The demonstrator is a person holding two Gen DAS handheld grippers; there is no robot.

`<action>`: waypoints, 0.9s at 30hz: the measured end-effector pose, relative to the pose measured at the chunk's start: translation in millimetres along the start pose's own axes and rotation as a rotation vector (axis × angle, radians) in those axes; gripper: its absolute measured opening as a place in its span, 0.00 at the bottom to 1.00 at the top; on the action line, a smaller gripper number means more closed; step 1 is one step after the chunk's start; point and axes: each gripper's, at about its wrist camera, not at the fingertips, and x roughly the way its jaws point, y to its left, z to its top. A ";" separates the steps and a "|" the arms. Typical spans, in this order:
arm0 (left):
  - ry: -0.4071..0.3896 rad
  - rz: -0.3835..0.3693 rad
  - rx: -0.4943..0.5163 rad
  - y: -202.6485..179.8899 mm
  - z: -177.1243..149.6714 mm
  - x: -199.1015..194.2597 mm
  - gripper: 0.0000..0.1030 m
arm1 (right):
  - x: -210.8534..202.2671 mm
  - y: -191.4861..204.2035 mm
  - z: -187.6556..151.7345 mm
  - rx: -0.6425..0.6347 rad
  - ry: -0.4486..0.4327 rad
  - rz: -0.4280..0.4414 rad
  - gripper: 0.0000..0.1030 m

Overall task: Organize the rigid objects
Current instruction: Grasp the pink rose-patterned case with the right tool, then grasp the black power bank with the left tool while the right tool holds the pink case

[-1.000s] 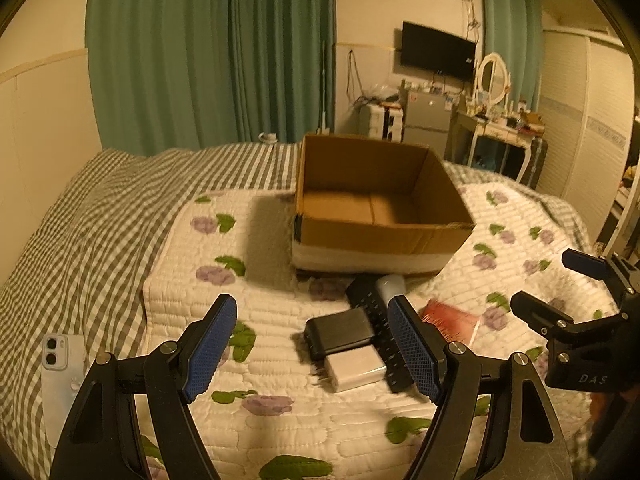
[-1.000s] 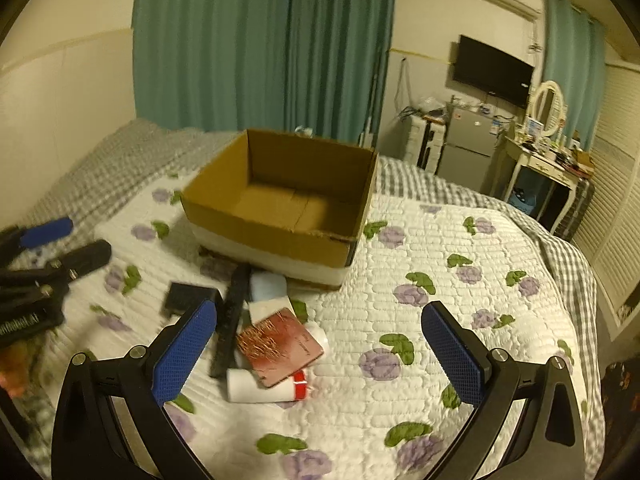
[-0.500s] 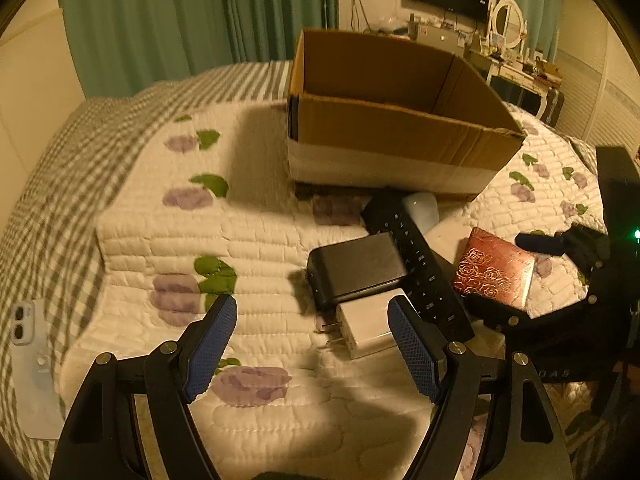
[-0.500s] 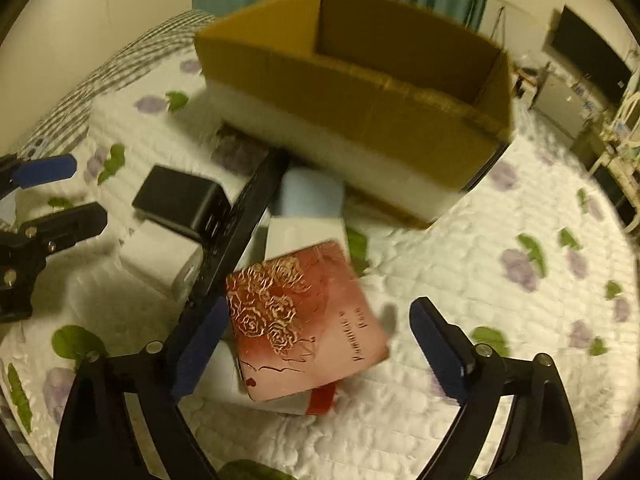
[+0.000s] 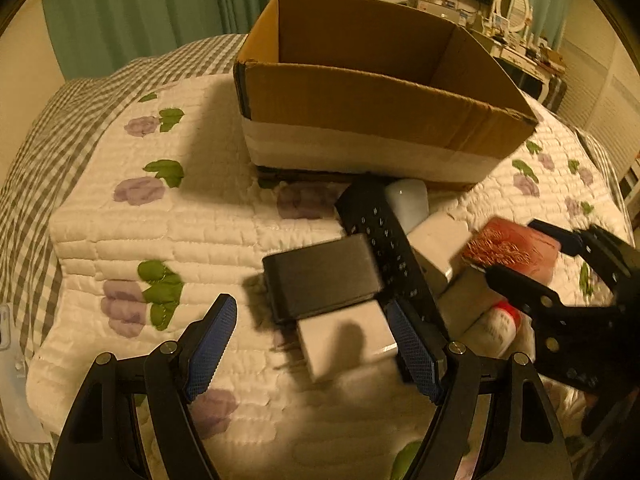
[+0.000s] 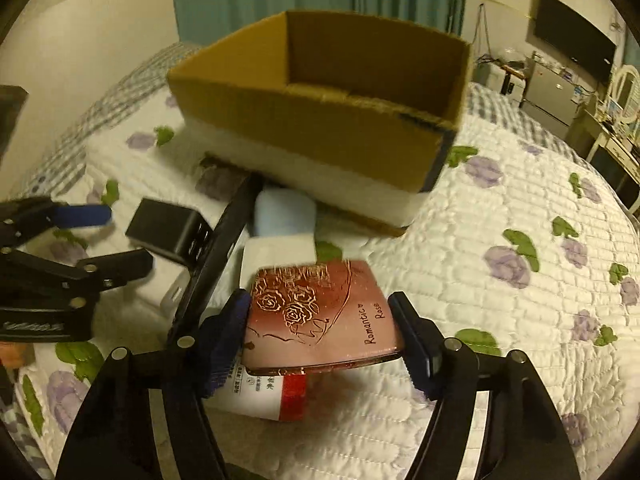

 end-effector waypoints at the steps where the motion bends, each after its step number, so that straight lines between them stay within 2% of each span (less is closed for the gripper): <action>1: 0.000 0.009 -0.003 -1.5 3.1 2.1 0.78 | -0.7 -0.9 1.2 0.004 -0.005 -0.003 0.68; 6: 0.016 0.033 -0.010 -10.6 17.5 18.8 0.78 | -5.8 -6.7 3.4 0.026 -0.017 -0.011 0.68; 9: 0.054 0.059 -0.003 -13.9 19.8 33.2 0.78 | -5.3 -6.1 3.3 0.026 -0.023 -0.012 0.68; 11: 0.051 0.044 -0.021 -10.4 18.7 35.7 0.76 | -6.7 -7.6 2.2 0.026 -0.025 -0.010 0.68; 15: 0.050 0.010 -0.038 -3.6 17.2 35.3 0.73 | -7.3 -7.2 3.0 0.025 -0.030 -0.012 0.68; 27: 0.029 -0.010 -0.046 1.9 10.3 10.6 0.69 | -29.3 -5.3 6.5 0.022 -0.080 -0.036 0.68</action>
